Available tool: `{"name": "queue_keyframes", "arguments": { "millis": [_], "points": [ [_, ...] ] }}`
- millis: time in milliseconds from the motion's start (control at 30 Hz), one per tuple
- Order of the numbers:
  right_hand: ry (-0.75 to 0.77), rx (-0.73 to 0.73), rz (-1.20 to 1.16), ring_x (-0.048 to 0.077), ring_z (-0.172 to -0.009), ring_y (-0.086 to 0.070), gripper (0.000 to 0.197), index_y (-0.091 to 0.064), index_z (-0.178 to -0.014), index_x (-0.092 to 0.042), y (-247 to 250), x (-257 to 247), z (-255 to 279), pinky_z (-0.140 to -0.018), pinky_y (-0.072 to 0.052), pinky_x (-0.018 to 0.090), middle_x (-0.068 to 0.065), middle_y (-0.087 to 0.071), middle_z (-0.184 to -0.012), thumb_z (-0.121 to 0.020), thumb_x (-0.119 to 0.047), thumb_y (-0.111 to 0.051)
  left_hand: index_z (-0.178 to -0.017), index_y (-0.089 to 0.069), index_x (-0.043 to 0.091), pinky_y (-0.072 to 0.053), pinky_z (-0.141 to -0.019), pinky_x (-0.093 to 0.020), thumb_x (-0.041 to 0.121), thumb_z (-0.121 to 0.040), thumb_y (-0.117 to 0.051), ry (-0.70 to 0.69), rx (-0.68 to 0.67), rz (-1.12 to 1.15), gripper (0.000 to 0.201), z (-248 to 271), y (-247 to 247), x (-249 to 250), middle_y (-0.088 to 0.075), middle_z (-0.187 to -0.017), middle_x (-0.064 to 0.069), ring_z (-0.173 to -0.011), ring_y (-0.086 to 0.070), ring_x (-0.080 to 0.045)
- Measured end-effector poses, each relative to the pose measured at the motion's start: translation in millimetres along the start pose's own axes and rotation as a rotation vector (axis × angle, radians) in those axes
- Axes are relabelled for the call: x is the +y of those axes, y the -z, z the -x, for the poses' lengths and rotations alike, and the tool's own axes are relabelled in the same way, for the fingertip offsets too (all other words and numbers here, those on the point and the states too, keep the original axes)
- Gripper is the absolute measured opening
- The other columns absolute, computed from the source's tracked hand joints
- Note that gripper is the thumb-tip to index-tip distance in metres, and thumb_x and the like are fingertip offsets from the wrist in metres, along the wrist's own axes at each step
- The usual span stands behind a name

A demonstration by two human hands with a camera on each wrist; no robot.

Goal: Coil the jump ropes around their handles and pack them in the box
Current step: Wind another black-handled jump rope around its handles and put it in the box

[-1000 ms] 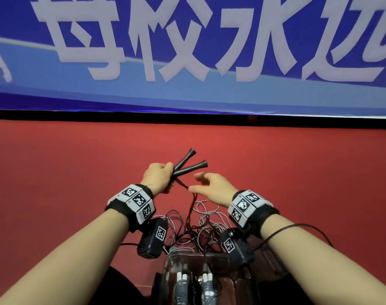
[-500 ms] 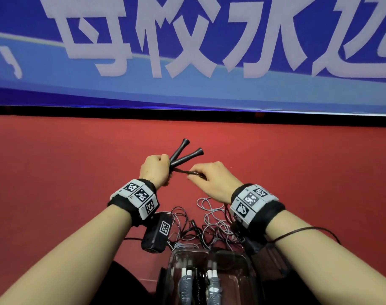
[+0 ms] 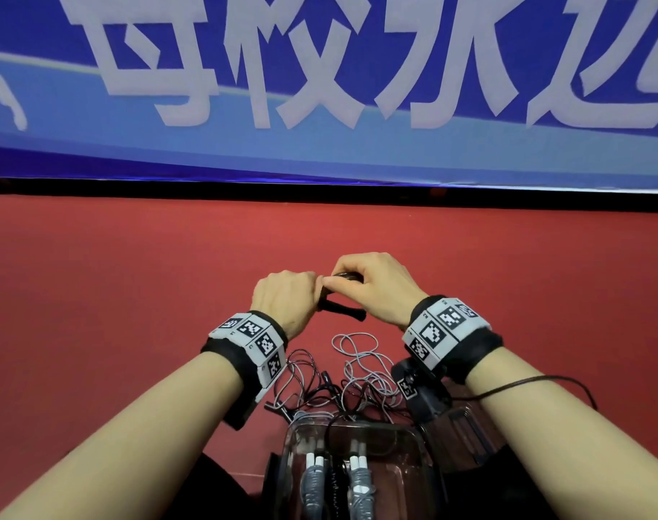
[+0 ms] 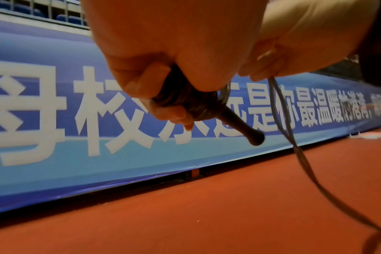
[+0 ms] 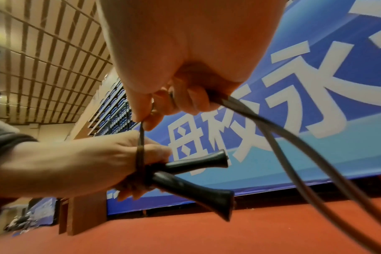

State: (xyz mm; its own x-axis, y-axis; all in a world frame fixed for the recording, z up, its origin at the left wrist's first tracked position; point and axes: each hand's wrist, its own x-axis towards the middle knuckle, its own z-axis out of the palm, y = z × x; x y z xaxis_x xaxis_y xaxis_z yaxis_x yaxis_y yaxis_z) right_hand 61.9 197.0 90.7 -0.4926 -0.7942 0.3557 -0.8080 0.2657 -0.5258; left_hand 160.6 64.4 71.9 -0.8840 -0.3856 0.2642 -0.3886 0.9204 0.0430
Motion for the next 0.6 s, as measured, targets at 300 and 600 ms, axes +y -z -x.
{"name": "queue_keyframes", "arguments": {
  "millis": [300, 600],
  "points": [
    [-0.155, -0.065, -0.269, 0.004, -0.050, -0.041, 0.034, -0.064, -0.066, -0.019, 30, 21, -3, -0.055, -0.035, 0.022, -0.009, -0.050, -0.054, -0.074, -0.049, -0.077, -0.052, -0.041, 0.025, -0.033, -0.055, -0.034, 0.060, -0.089, -0.009, -0.288, 0.005, 0.418, 0.060, 11, 12, 0, -0.051, -0.051, 0.001, -0.052, -0.051, -0.019],
    [-0.224, -0.157, -0.507, 0.005, -0.050, -0.041, 0.025, -0.063, -0.068, -0.018, 21, 36, -2, -0.057, -0.033, 0.026, -0.006, -0.046, -0.056, -0.091, -0.029, -0.064, -0.061, -0.056, 0.025, -0.039, -0.052, -0.027, 0.054, -0.090, -0.048, -0.151, 0.161, 0.941, 0.041, 13, 19, 26, -0.055, -0.048, 0.003, -0.046, -0.049, -0.012]
  ]
}}
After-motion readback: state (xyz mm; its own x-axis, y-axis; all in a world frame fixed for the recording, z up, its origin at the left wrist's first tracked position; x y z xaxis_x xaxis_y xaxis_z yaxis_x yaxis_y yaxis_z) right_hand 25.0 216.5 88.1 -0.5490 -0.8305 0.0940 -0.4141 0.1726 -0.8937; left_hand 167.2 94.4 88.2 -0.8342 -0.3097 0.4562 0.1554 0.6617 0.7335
